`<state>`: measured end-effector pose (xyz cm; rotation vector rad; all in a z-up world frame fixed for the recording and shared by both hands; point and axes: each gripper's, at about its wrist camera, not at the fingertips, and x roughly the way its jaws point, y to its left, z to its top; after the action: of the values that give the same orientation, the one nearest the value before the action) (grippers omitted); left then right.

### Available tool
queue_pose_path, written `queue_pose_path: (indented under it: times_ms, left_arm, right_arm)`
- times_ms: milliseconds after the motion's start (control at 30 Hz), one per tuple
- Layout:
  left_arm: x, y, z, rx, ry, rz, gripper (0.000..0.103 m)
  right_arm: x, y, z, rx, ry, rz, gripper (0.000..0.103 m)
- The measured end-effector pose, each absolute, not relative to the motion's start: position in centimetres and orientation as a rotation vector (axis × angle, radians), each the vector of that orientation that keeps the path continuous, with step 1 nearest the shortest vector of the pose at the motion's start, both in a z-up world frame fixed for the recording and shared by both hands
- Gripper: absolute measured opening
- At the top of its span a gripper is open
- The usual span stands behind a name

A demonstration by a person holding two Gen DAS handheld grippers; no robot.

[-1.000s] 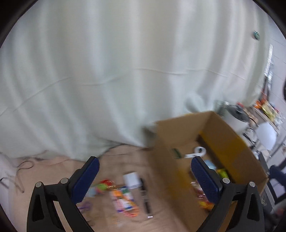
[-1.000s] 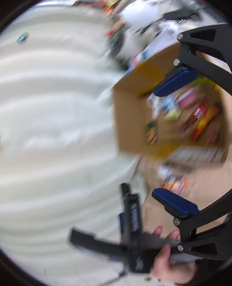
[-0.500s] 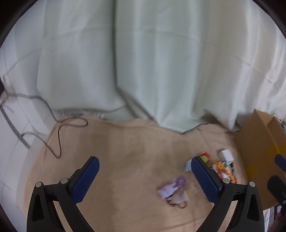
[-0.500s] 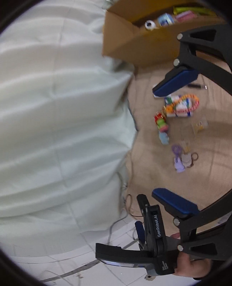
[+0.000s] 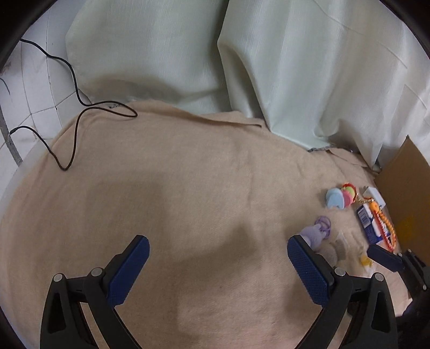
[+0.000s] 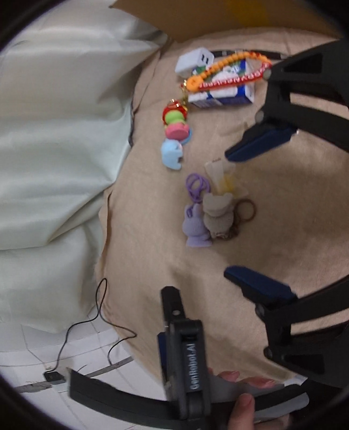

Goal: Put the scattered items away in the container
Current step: 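Move both open tools back over the remaining pile, then grasp grey plush keychain with right tool while left tool grasps purple bunny keychain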

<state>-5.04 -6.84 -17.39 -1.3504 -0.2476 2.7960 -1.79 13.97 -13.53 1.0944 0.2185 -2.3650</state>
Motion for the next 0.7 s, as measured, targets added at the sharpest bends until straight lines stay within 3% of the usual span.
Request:
queue_pose_path:
  times_ms: [167,500,700]
  left_arm:
    - [-4.4,-8.0,-17.1,-1.326,-0.301,2.806,0.103]
    - [-3.8,-8.1,-17.0,-1.343,-0.295,2.808,0.103]
    - [-3.7,-7.7,-16.6,-1.326,-0.280,2.826,0.103]
  right_arm:
    - [-2.6,14.5,-13.9,1.095,0.091,-2.351,0.061]
    - [-3.1,12.4,-15.1,1.056,0.282,-2.366,0.061]
    - [-3.2,12.2,-15.2,1.021,0.277,-2.330,0.061]
